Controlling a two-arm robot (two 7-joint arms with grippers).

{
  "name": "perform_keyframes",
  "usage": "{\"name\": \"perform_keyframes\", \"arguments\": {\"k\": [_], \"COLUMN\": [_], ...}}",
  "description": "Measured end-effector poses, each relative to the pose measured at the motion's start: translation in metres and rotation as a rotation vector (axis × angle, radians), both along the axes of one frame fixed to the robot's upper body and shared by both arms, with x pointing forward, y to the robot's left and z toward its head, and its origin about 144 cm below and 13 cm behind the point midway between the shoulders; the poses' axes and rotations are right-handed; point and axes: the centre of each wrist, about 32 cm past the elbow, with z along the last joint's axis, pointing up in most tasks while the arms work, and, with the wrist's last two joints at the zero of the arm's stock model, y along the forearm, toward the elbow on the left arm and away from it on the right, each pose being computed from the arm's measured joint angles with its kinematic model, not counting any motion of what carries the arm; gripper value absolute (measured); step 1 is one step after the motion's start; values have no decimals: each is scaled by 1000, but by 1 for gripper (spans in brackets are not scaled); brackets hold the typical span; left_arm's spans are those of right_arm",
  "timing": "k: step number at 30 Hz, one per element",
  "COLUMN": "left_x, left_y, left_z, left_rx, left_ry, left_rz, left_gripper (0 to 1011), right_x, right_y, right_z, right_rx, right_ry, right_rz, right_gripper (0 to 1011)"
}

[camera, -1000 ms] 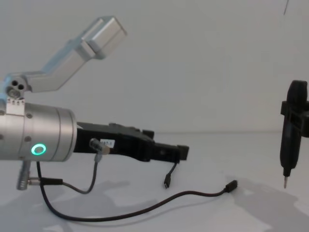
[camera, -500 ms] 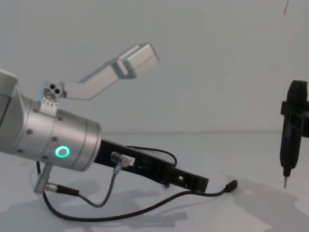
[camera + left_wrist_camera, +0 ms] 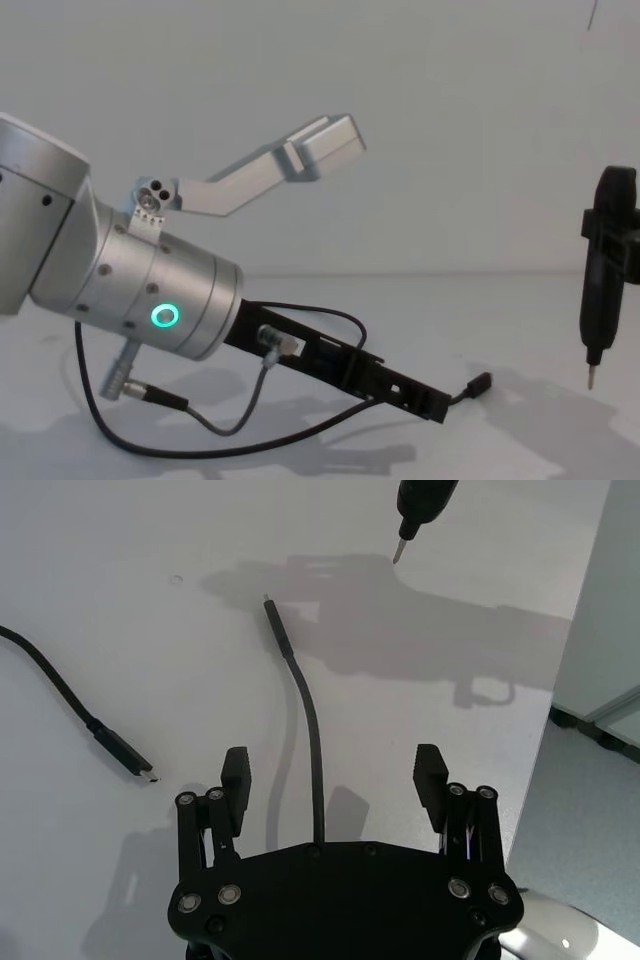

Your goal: Pick up the data cable with the one hand.

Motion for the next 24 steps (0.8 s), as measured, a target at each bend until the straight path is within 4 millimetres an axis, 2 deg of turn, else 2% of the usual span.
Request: {"name": "perform_keyframes", "arguments": {"k": [8, 14, 15, 18, 22, 23, 24], "left_x": [2, 4, 4, 4, 4, 4, 5], "left_y": [-4, -6, -6, -7, -7, -7, -7], "left_z": [0, 1, 1, 1, 1, 1, 1], "left_rx": [13, 19, 20, 22, 23, 23, 24], "left_ry": [11, 17, 17, 19, 21, 21, 21], "left_rz": [-6, -8, -8, -9, -10, -10, -10], "left_gripper": [850, 645, 645, 509, 400, 339, 339], "right_x": [0, 0, 0, 0, 0, 0, 0], "right_y": [0, 0, 0, 0, 0, 0, 0], "right_z": [0, 0, 0, 0, 0, 0, 0], "right_rx": [0, 0, 0, 0, 0, 0, 0], "right_ry": [0, 0, 0, 0, 0, 0, 0], "right_rz": [0, 0, 0, 0, 0, 0, 0], "right_gripper": [279, 279, 279, 279, 279, 279, 279]}}
